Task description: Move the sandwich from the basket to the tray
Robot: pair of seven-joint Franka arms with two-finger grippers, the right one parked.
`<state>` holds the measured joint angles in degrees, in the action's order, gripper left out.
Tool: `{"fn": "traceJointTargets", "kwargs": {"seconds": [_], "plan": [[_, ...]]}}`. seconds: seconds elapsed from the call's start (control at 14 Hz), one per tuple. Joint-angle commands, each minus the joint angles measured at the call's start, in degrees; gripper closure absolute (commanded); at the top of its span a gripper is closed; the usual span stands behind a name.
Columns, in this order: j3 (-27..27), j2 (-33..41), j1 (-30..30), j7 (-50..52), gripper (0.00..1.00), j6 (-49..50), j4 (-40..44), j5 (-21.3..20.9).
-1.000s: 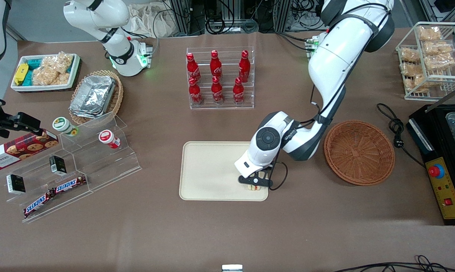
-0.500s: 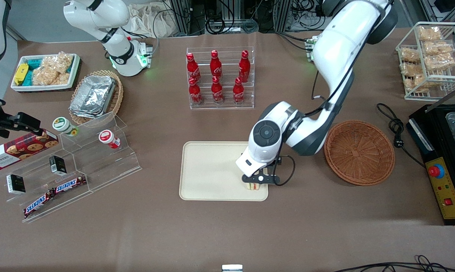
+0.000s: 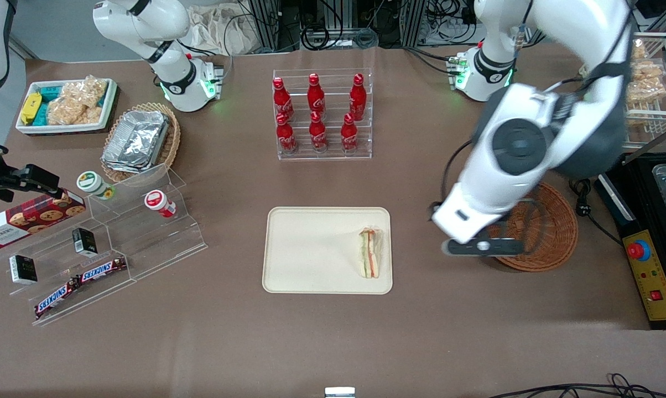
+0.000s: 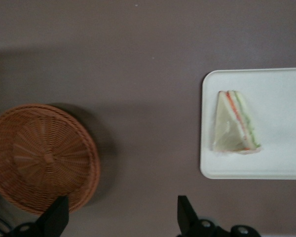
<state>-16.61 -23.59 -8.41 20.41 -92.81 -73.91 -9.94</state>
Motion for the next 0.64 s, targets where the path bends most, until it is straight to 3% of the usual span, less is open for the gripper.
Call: {"fn": "traceJointTargets", "kwargs": {"seconds": [0.0,0.14,0.57], "plan": [[-0.4,6.0,7.2,-11.1,0.01,4.5,-2.5,1.8],[-0.3,9.1,11.2,-17.9,0.01,7.3,-2.9,1.7],[-0.3,10.8,16.0,-19.4,0.01,7.5,-3.1,1.8]]}}
